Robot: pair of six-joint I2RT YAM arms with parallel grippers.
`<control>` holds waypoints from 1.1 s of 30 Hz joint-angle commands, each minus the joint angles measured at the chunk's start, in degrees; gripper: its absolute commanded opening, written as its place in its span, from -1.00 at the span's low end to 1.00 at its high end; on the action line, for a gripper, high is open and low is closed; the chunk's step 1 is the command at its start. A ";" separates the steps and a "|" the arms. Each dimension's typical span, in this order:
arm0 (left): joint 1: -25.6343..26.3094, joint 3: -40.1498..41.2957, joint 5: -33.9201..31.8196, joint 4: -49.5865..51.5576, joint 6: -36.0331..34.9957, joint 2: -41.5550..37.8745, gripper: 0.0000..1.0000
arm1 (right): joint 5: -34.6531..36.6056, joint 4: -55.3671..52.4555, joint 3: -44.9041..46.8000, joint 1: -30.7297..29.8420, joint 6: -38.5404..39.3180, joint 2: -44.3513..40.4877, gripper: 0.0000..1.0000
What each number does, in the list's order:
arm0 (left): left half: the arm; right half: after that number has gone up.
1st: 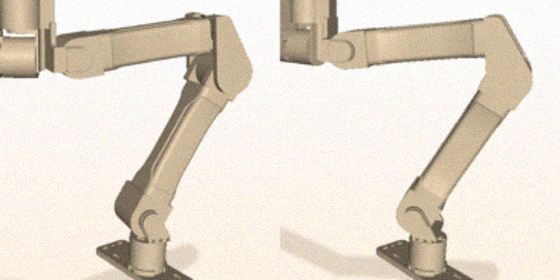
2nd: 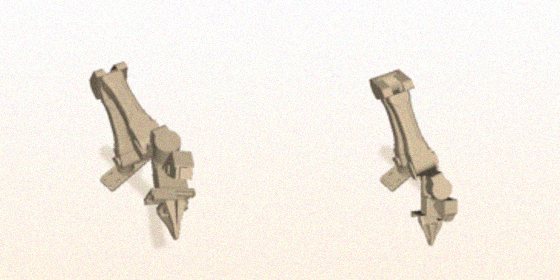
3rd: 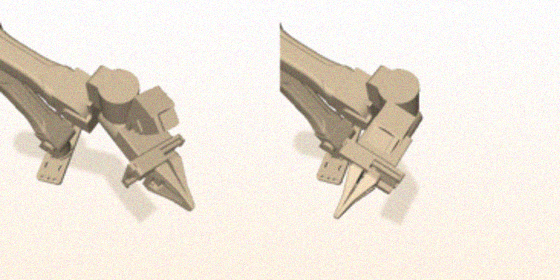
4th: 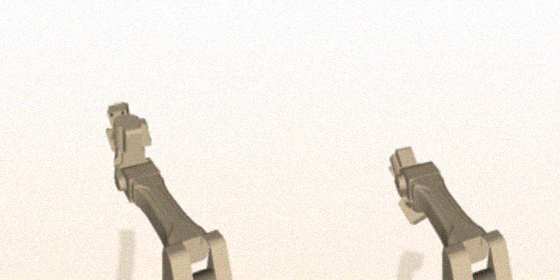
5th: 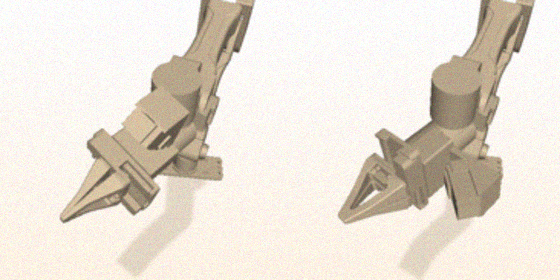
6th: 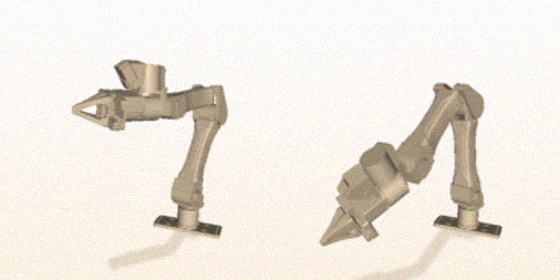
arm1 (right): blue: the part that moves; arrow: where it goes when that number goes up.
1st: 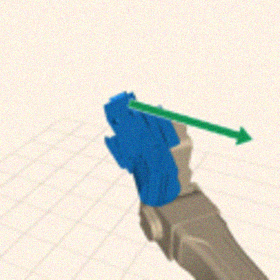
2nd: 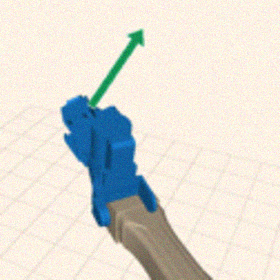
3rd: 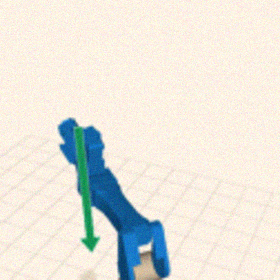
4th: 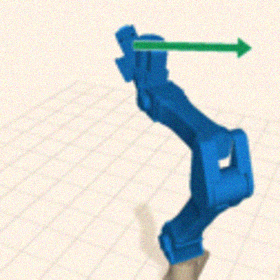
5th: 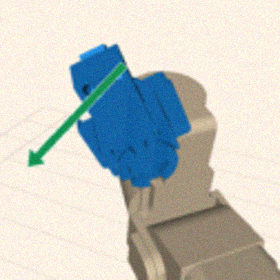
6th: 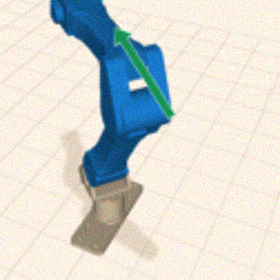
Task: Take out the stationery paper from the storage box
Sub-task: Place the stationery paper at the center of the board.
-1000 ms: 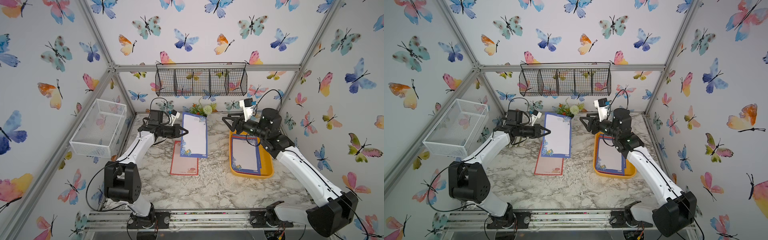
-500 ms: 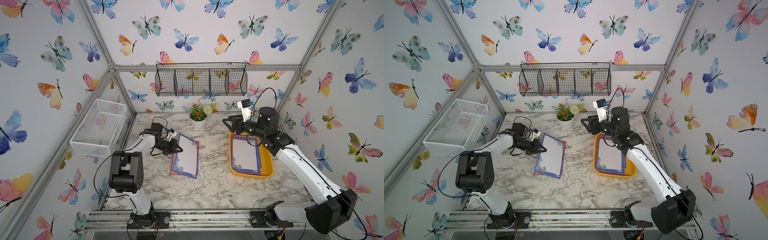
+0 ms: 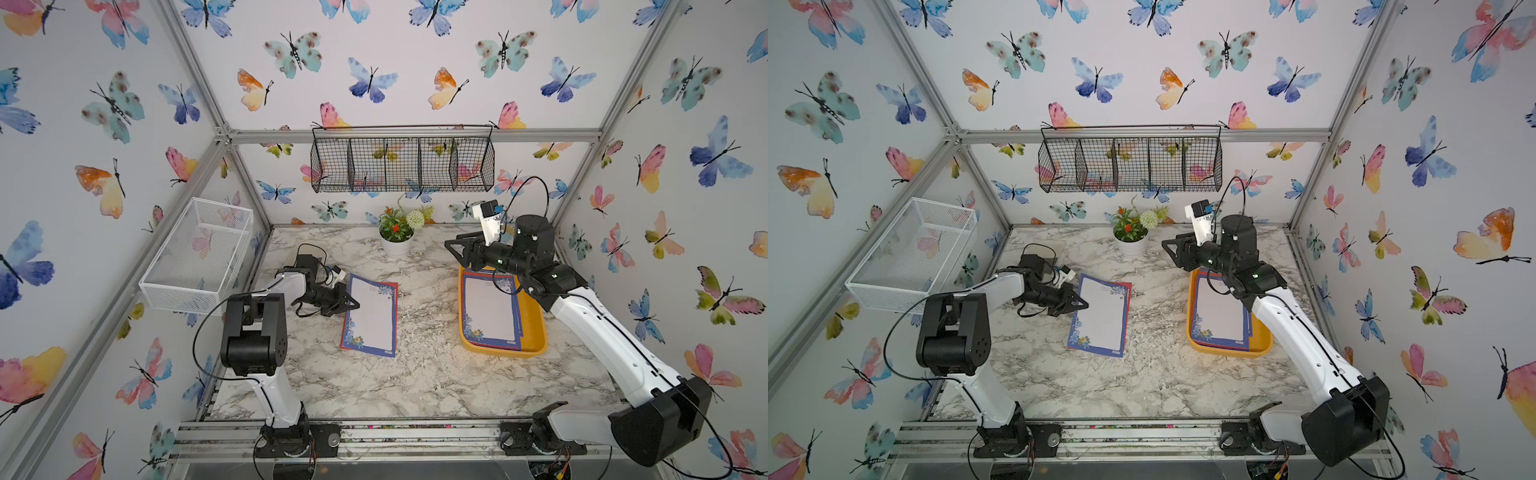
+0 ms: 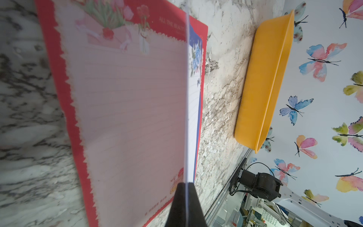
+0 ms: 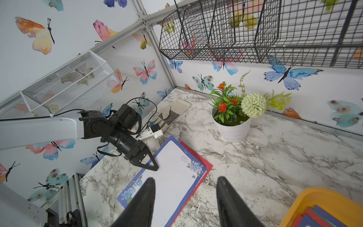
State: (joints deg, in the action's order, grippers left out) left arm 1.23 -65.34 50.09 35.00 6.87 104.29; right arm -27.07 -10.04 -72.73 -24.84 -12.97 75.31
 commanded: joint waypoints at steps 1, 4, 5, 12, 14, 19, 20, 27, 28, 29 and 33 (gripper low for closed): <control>0.02 -0.21 0.72 0.14 -0.19 1.57 -1.00 | 0.70 -1.42 0.57 -0.17 1.24 -0.85 0.06; 0.08 -0.45 0.28 0.15 -0.19 2.31 -1.00 | 1.14 -1.77 0.74 -0.14 1.40 -0.95 0.06; 0.01 -0.49 0.25 0.15 -0.27 2.50 -1.00 | 1.14 -1.82 0.83 -0.12 1.45 -0.95 0.06; 0.05 -0.57 -1.10 0.15 -0.37 3.46 -1.00 | 1.05 -2.15 1.05 -0.14 1.68 -0.88 0.05; 0.07 -0.73 -1.98 0.15 -0.25 3.63 -1.00 | 1.05 -2.11 1.10 -0.14 1.71 -0.82 0.05; 0.07 -1.19 -3.24 0.15 -0.46 4.46 -1.00 | 1.22 -2.23 1.21 -0.16 1.63 -0.86 0.05; 0.03 -1.28 -3.08 0.15 -0.54 4.80 -1.00 | 1.32 -2.26 1.27 -0.15 1.63 -0.90 0.05; 0.05 -1.74 -4.65 0.15 -1.02 5.55 -0.94 | 2.64 -2.35 1.88 -0.13 1.94 -1.62 0.05; 0.07 -1.85 -4.90 0.15 -1.07 5.58 -0.91 | 2.72 -2.42 1.97 -0.12 2.16 -1.74 0.05; 0.04 -1.94 -5.07 0.15 -1.03 5.68 -0.86 | 2.94 -2.43 1.98 -0.21 2.26 -1.74 0.05; 0.00 -2.21 -6.55 0.15 -0.98 5.68 -0.65 | 3.42 -3.06 1.41 -0.12 2.60 -1.40 0.05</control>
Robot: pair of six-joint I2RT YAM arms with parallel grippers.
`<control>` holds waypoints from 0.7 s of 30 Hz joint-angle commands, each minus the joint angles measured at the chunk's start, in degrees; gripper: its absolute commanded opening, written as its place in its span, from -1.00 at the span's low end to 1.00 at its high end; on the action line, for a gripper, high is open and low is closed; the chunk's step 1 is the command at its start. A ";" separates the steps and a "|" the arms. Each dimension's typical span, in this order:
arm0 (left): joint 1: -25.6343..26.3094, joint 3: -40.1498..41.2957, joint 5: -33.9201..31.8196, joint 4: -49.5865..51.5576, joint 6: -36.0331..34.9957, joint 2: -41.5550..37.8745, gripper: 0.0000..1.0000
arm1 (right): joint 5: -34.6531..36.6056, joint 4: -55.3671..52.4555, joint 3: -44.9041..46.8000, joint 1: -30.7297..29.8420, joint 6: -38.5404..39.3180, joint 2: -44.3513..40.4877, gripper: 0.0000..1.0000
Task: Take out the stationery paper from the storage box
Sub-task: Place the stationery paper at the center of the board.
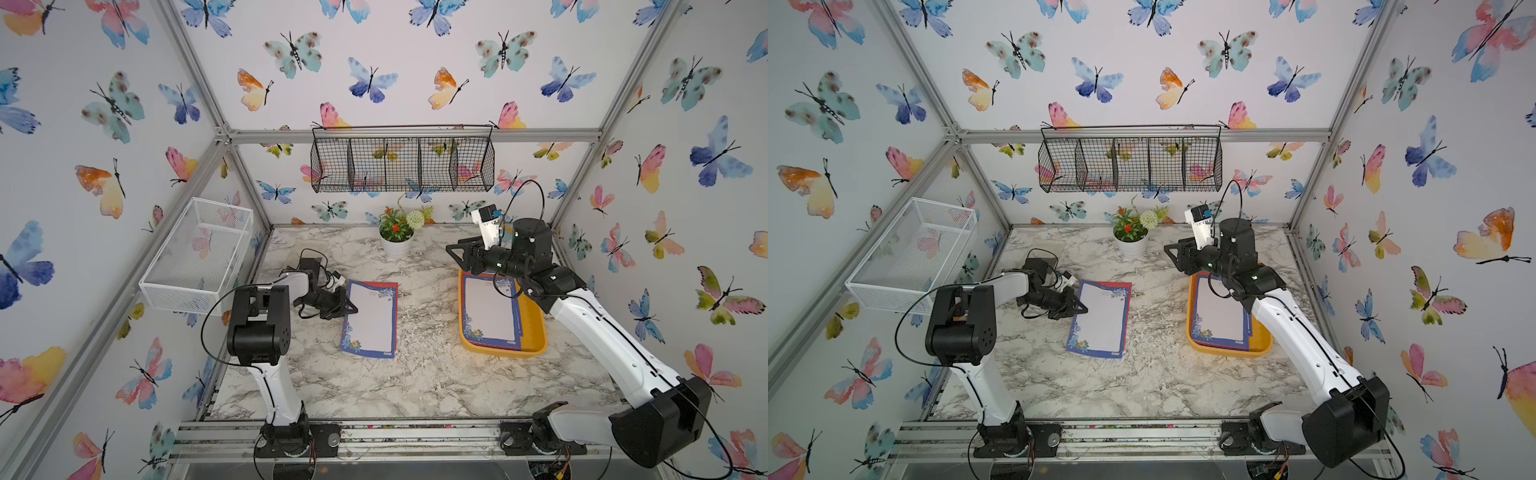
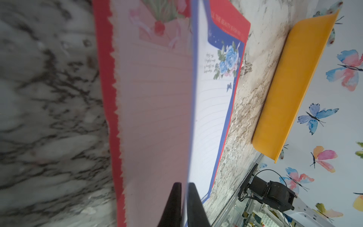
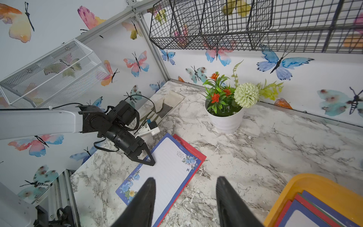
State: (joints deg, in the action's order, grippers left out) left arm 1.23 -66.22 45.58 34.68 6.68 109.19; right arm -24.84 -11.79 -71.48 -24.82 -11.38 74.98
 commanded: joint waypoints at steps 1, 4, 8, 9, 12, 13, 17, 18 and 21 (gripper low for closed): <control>0.08 -1.37 -2.52 0.48 -0.69 0.81 -0.53 | 1.28 -1.31 0.03 -0.14 0.92 -0.97 0.05; 0.00 -1.48 -3.81 0.30 -0.78 0.28 -0.28 | 1.70 -1.48 -0.47 -0.17 0.78 -0.64 0.05; 0.06 -1.64 -7.05 0.22 -0.52 -0.49 -0.12 | 2.47 -1.79 -1.02 -0.18 0.64 -0.35 0.03; 0.08 -1.72 -8.30 0.22 -0.43 -0.77 -0.10 | 2.64 -1.87 -1.10 -0.17 0.58 -0.30 0.03; 0.07 -1.64 -11.74 -0.13 -0.22 -2.08 -0.04 | 3.82 -2.47 -1.54 -0.14 0.57 -0.08 0.03; 0.08 -1.64 -12.88 -0.29 -0.02 -2.49 -0.02 | 4.37 -2.90 -1.79 -0.17 0.57 -0.02 0.03; -0.14 -1.73 -15.55 -0.73 0.43 -3.67 0.01 | 6.18 -4.53 -2.58 -0.15 0.39 0.59 0.03; -0.18 -1.56 -16.16 -1.07 0.66 -4.06 0.01 | 6.29 -4.72 -2.70 -0.15 0.39 0.69 0.03; -0.59 -1.20 -17.36 -1.93 1.22 -5.41 0.01 | 6.55 -5.10 -2.78 -0.21 0.11 0.87 0.03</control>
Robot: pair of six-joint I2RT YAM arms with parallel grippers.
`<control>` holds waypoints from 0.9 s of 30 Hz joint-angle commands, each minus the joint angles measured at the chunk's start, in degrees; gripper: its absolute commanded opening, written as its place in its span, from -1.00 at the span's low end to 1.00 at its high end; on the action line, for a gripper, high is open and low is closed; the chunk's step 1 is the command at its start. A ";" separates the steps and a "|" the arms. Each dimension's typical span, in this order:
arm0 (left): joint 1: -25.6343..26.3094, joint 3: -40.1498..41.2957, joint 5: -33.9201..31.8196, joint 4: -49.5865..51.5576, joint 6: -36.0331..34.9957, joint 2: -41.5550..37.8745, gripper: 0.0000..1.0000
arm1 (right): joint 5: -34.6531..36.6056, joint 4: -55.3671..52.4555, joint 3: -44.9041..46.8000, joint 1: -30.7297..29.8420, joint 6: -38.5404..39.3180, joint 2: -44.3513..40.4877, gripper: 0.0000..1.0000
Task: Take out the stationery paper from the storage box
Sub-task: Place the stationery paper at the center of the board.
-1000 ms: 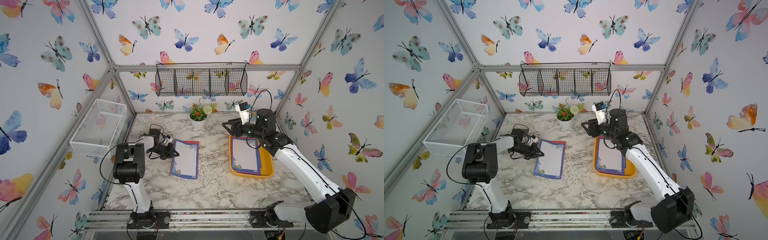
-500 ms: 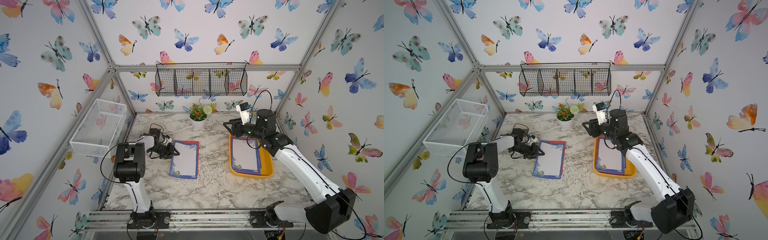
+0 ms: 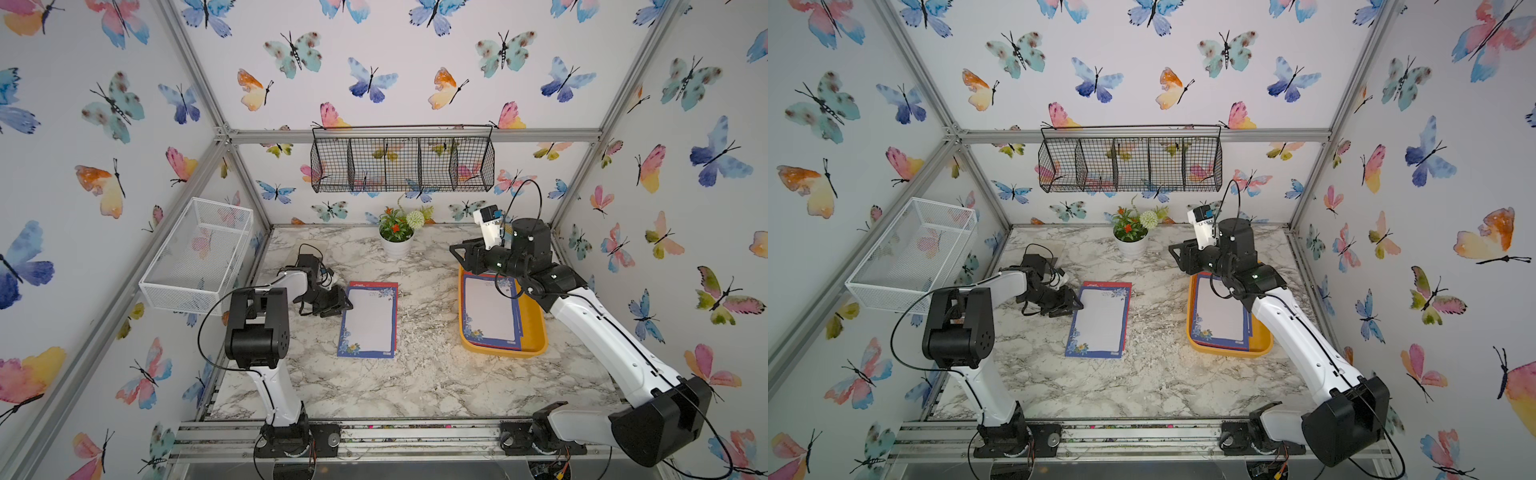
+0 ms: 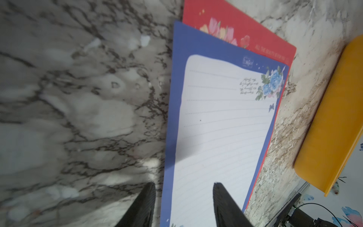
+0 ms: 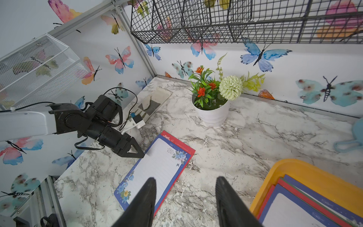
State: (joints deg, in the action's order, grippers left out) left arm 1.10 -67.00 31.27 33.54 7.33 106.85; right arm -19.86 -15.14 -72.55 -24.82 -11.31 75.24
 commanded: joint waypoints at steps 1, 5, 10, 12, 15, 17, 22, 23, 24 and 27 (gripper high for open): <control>-0.58 -0.32 -5.21 -1.05 0.66 -3.58 0.02 | 1.66 -1.81 -1.71 -0.14 0.06 0.61 0.04; -0.84 -0.08 -8.22 -3.15 2.08 -5.67 0.00 | 3.05 -2.00 -1.85 -0.15 -0.05 0.69 0.03; -0.77 -0.12 -11.34 -6.73 4.50 -9.77 -0.01 | 6.16 -3.85 -2.75 -0.14 -0.04 1.52 0.04; -0.71 -0.56 -12.22 -7.90 5.04 -11.59 -0.01 | 7.24 -4.99 -3.35 -0.14 -0.03 1.99 0.04; 0.05 -1.02 -13.12 -10.22 5.58 -14.82 -0.01 | 9.05 -6.92 -4.34 -0.14 0.01 2.70 0.05; 0.97 -1.11 -14.34 -12.01 5.93 -17.17 -0.01 | 10.53 -7.74 -4.53 -0.14 0.06 2.89 0.05; 7.25 -1.33 -18.88 -17.89 6.30 -23.44 0.00 | 15.60 -10.22 -4.36 -0.14 -0.05 3.13 0.07; 9.02 -1.60 -19.85 -19.01 6.08 -24.11 0.01 | 16.56 -10.56 -4.19 -0.14 -0.03 3.07 0.08; 11.08 -2.17 -20.87 -20.11 5.90 -24.49 0.02 | 17.67 -10.93 -3.78 -0.14 0.05 2.99 0.08; 17.40 -4.75 -22.02 -22.35 5.49 -23.98 0.03 | 21.35 -11.91 -2.24 -0.05 0.06 2.72 0.08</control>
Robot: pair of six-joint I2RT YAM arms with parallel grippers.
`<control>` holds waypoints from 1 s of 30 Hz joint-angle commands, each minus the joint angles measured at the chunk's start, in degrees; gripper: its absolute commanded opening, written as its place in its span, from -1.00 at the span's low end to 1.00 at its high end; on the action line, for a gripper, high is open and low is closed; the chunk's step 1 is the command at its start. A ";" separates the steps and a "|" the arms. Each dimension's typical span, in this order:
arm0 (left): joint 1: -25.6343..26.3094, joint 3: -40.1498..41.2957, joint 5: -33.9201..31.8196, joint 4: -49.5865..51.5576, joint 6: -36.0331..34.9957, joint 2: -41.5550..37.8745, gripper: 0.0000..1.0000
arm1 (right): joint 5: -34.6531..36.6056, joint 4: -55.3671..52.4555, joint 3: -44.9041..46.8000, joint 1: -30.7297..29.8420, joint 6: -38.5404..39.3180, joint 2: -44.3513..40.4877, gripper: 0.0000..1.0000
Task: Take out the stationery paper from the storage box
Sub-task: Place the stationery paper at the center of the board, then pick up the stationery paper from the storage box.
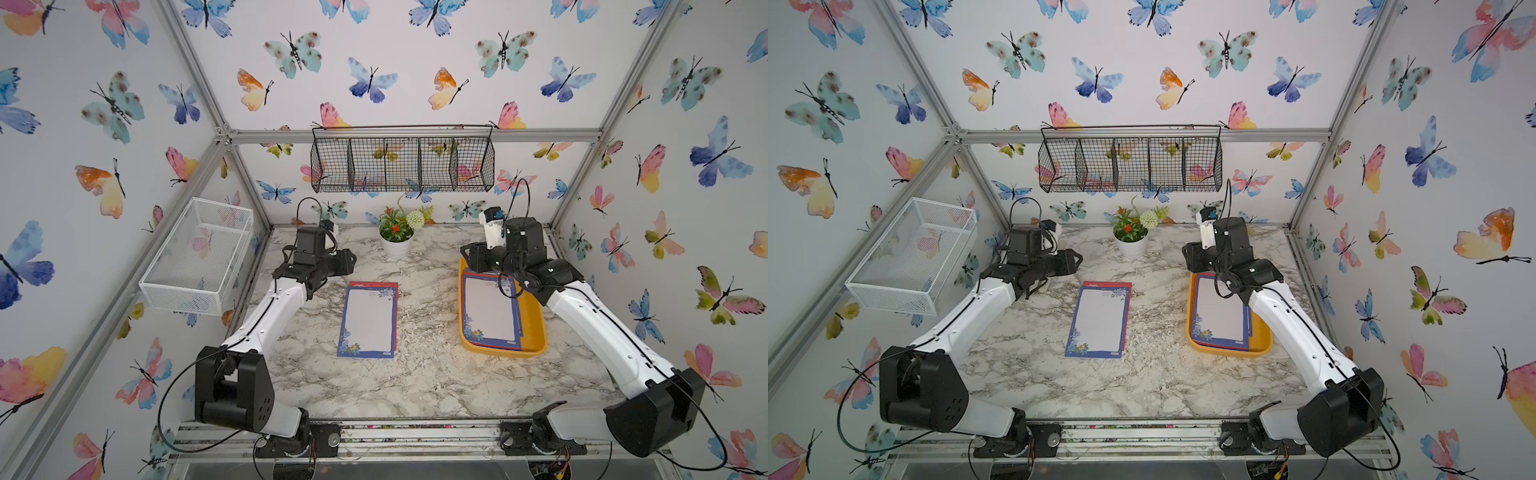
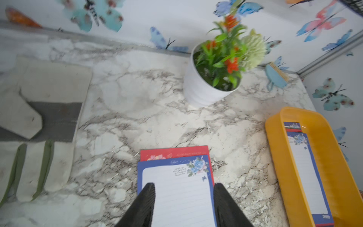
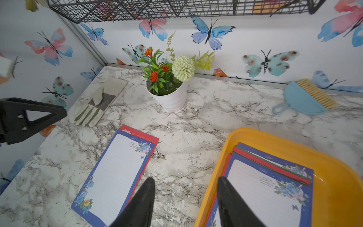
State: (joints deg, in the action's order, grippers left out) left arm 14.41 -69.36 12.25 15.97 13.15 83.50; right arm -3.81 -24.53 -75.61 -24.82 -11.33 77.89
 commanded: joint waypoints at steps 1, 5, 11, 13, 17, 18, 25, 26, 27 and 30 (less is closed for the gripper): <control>6.33 -3.43 -3.42 -5.40 -0.41 0.12 0.03 | 6.48 -2.78 1.57 0.02 0.03 -0.14 0.08; 13.55 -7.89 -3.38 -7.09 0.14 4.26 0.05 | 9.27 -3.22 4.89 0.80 -0.17 -1.26 0.08; 21.24 -12.92 -0.79 -9.58 0.58 11.75 0.05 | 10.93 -2.39 10.49 3.95 -1.12 -3.88 0.08; 22.69 -14.37 1.28 -10.47 1.61 14.82 0.05 | 10.31 -2.09 12.34 6.12 -1.47 -4.17 0.08; 24.48 -14.88 5.07 -13.08 4.03 19.83 0.05 | 7.80 -0.13 16.61 10.96 -2.27 -4.41 0.04; 24.84 -14.85 6.20 -13.51 4.69 20.94 0.06 | 7.07 0.90 18.11 12.24 -2.58 -4.45 0.02; 25.39 -12.94 16.57 -16.99 11.01 27.22 0.06 | 3.87 8.26 27.05 17.35 -5.22 -4.15 -0.07; 25.40 -12.83 18.01 -17.37 11.92 27.87 0.06 | 3.82 9.14 27.90 17.72 -5.56 -3.77 -0.09; 25.42 -12.99 19.14 -17.42 12.96 28.85 0.06 | 3.68 9.69 28.58 18.18 -5.79 -3.13 -0.12; 25.40 -13.78 24.22 -17.46 15.91 30.57 0.06 | 3.41 11.11 30.33 19.42 -6.22 -1.42 -0.30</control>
State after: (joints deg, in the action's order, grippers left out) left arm 39.72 -82.48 28.53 0.32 24.82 112.55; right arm 0.82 -17.06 -46.52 -6.42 -16.10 75.16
